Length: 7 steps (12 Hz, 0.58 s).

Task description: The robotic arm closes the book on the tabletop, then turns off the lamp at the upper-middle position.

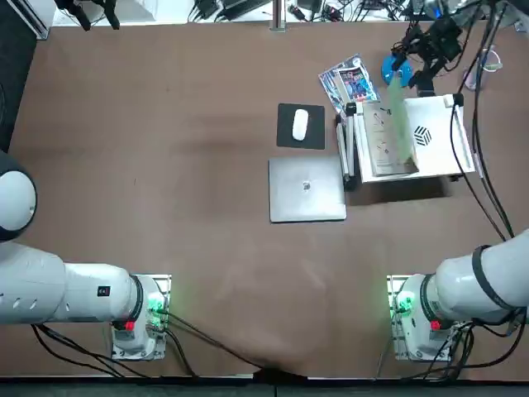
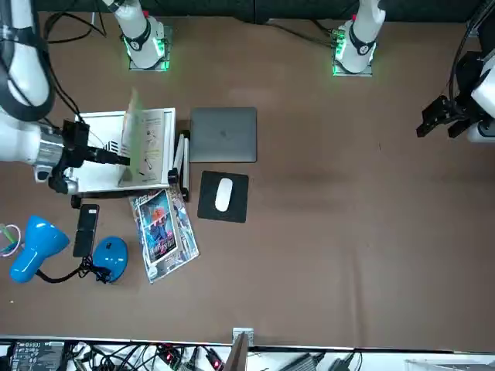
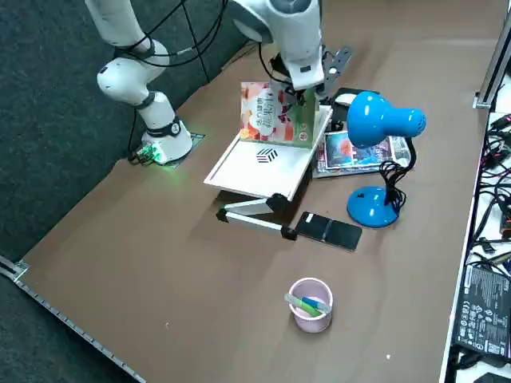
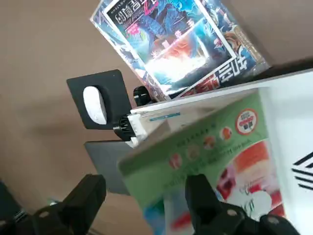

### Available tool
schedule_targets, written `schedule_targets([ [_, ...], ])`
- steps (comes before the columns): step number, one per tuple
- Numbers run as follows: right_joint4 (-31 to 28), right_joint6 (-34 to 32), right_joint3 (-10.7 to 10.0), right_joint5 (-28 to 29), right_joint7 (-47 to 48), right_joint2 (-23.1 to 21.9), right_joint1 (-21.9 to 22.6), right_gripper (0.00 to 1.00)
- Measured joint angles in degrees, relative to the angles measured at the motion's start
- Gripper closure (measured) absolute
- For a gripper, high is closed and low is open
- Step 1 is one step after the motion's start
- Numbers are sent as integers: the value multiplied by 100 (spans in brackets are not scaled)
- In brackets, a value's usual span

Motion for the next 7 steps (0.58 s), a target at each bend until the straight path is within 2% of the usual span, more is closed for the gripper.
schedule_targets([
  [5,47,358,3,-254,742,3,442,0],
  [7,43,464,6,-556,1196,64,725,0],
])
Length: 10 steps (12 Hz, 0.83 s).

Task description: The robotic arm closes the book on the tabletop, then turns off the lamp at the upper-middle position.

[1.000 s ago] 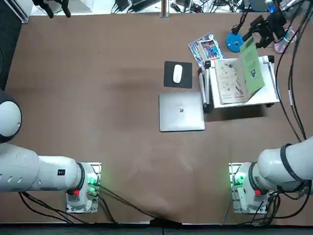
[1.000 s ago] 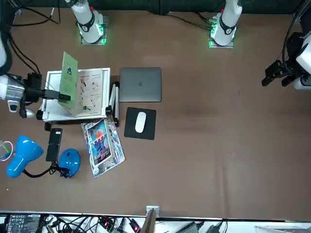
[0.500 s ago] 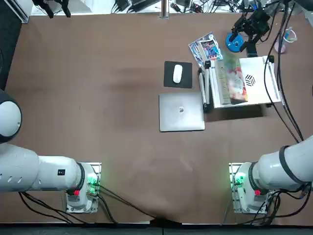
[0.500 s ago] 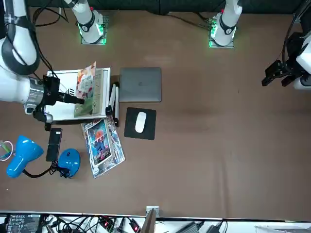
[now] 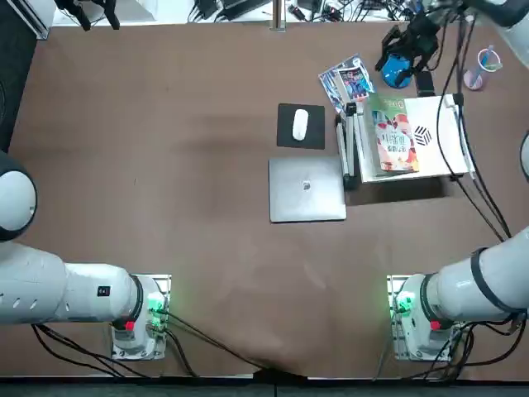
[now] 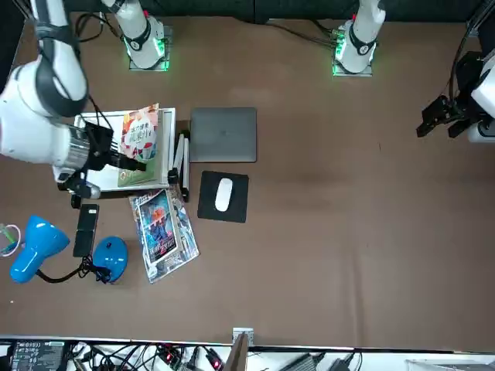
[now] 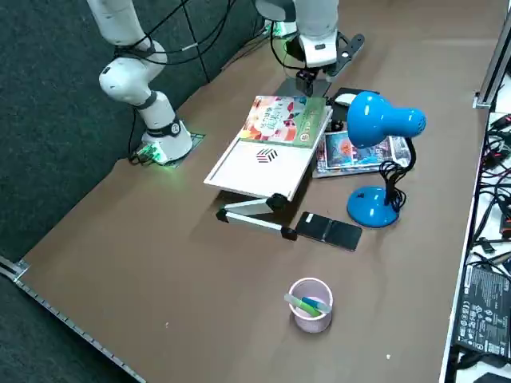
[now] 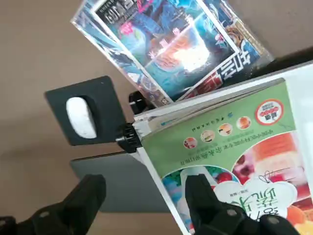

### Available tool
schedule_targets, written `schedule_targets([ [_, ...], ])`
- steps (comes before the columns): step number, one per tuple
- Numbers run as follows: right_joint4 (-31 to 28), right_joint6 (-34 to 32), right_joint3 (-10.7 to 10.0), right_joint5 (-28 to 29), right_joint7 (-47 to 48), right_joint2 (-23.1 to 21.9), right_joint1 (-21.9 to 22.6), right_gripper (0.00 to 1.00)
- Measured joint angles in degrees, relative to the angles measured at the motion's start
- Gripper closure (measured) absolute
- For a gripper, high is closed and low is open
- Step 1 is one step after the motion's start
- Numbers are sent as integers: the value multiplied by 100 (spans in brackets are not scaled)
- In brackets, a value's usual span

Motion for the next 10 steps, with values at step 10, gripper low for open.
schedule_targets([
  [10,-29,182,2,-560,879,794,670,0],
])
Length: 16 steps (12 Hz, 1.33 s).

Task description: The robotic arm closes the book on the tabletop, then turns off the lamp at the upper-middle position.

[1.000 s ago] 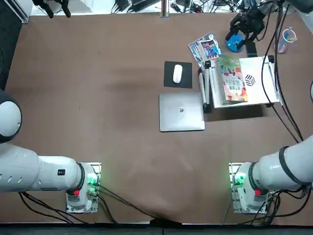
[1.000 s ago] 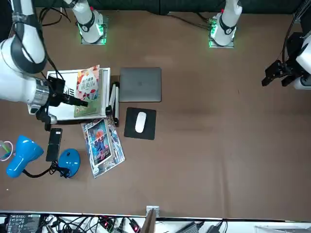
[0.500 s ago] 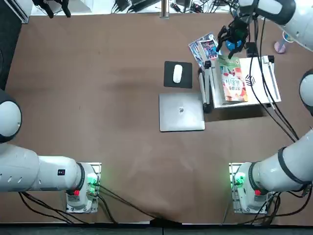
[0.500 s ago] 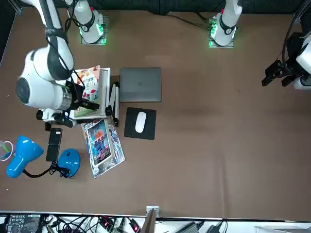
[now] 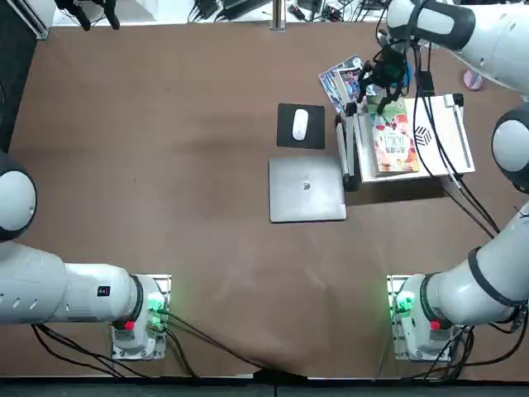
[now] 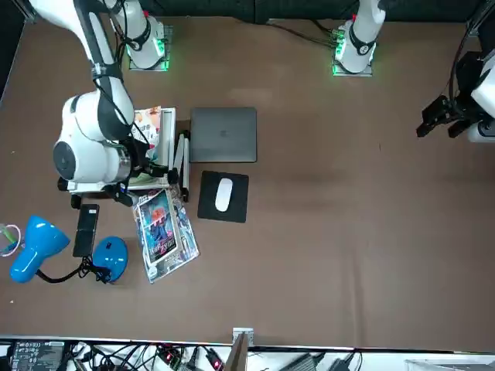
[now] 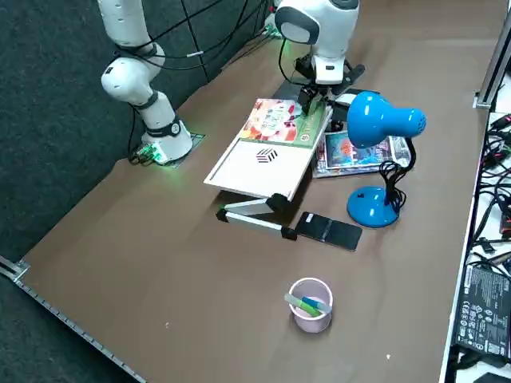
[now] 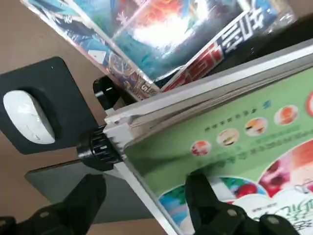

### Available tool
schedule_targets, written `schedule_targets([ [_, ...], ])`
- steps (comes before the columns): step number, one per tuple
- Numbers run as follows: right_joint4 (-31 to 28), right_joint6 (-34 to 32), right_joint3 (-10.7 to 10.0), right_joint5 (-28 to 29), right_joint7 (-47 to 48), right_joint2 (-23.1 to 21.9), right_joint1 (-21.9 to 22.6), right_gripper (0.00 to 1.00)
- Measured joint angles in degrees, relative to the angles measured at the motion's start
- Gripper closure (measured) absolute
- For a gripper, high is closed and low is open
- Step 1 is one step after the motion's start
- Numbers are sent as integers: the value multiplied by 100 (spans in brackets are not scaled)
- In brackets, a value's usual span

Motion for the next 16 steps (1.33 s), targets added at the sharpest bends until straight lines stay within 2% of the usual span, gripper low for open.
schedule_targets([
  [7,0,-6,3,0,588,78,433,0],
  [12,53,-185,-6,0,690,36,462,0],
  [16,304,-656,-93,-89,698,-210,445,0],
])
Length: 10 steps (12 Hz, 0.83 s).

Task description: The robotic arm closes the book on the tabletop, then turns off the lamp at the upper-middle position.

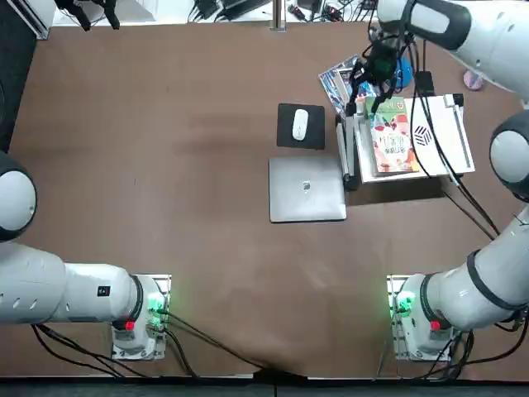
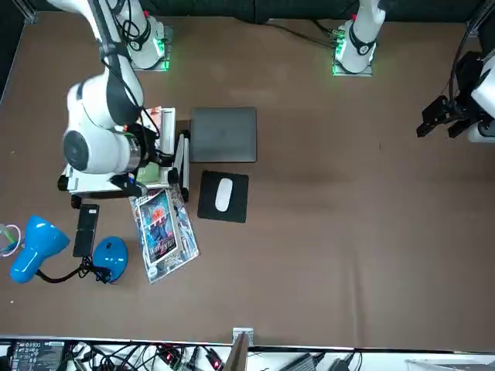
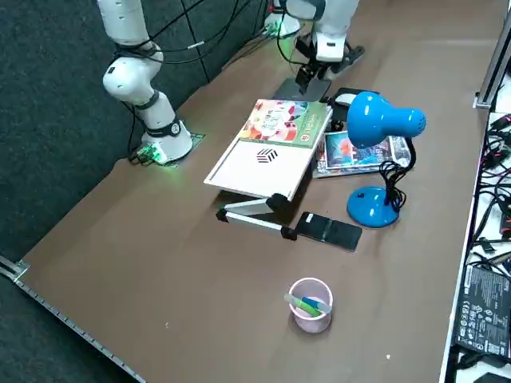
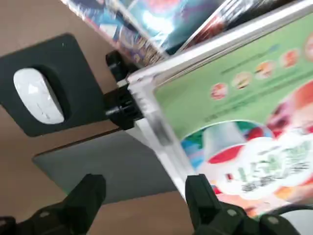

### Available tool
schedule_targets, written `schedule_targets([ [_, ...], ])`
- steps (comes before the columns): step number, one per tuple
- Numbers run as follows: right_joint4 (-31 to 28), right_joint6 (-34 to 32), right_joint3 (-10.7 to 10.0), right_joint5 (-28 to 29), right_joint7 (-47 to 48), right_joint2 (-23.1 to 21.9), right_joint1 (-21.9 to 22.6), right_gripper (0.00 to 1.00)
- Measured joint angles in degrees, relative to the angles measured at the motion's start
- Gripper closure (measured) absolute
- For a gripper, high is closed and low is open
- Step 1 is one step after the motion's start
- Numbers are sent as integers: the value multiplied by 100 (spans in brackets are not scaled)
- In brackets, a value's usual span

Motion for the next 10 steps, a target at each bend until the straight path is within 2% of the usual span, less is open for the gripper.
schedule_targets([
  [2,129,-108,-82,-416,7,-192,-22,0],
  [3,280,-109,-127,-982,8,-317,-60,0],
  [5,495,-89,-140,-1395,8,-322,-85,0],
  [10,1074,123,-153,-1683,-215,11,-302,0],
])
